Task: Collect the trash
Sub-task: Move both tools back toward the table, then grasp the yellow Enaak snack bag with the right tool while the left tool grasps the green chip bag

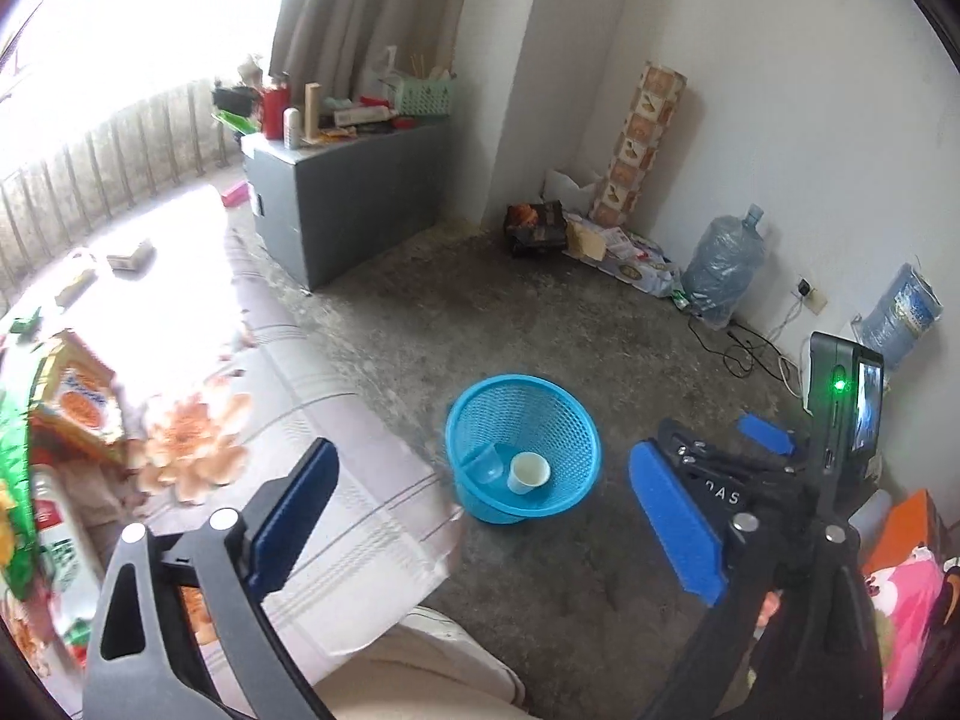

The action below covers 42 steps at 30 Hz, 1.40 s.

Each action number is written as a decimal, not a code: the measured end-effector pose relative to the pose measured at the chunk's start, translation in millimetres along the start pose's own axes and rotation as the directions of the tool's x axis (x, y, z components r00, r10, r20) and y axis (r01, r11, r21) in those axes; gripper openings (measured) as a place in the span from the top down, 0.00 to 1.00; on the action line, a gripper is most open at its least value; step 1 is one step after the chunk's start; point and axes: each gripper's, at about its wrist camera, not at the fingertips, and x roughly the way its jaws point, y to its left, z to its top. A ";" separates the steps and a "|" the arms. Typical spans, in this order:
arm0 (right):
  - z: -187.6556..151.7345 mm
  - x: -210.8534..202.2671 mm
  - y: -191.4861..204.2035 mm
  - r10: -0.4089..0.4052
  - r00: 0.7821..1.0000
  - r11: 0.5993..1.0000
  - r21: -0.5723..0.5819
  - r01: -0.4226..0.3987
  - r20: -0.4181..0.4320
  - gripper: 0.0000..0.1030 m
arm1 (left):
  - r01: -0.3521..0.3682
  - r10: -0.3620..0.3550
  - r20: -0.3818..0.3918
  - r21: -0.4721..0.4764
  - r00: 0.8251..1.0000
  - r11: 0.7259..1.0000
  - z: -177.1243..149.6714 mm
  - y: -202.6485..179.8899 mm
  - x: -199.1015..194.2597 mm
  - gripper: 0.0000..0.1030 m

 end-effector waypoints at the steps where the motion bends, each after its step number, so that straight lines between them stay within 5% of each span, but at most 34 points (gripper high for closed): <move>1: 0.3 -3.6 4.6 -0.014 1.000 1.000 -0.017 0.014 0.010 0.08 | -0.011 0.011 0.010 -0.006 1.000 1.000 -1.7 4.1 -7.7 0.05; 9: -4.5 -25.3 42.0 -0.066 0.992 0.980 -0.182 0.084 0.104 0.08 | -0.040 0.045 0.037 -0.130 0.998 0.991 -14.4 52.9 -55.6 0.06; 14: -4.7 -40.2 58.8 0.029 0.988 0.972 -0.235 0.008 0.151 0.08 | -0.074 0.091 0.083 -0.196 0.992 0.978 -25.9 85.4 -86.6 0.06; 18: -2.9 -50.4 64.9 0.202 0.965 0.958 -0.239 -0.159 0.170 0.08 | -0.069 0.104 0.122 -0.264 0.987 0.962 -39.5 114.9 -105.3 0.06; 24: 5.8 -50.4 85.9 0.438 0.891 0.890 -0.194 -0.412 0.117 0.08 | -0.088 0.159 0.185 -0.342 0.970 0.936 -63.5 159.3 -139.1 0.06; 30: 9.9 -28.4 125.8 0.637 0.768 0.757 -0.139 -0.639 -0.061 0.15 | -0.184 0.272 0.211 -0.361 0.939 0.914 -82.9 194.8 -162.1 0.06; 35: -1.2 -18.1 168.2 0.712 0.677 0.677 -0.075 -0.732 -0.187 0.26 | -0.227 0.317 0.202 -0.371 0.926 0.900 -93.6 218.8 -165.1 0.06; 39: -2.4 -16.7 196.4 0.708 0.669 0.664 -0.108 -0.740 -0.228 0.33 | -0.256 0.344 0.203 -0.361 0.917 0.897 -101.2 230.2 -165.8 0.06; 42: 0.4 -12.1 212.9 0.724 0.635 0.635 -0.101 -0.766 -0.269 0.38 | -0.261 0.349 0.195 -0.369 0.917 0.892 -107.1 239.6 -164.9 0.06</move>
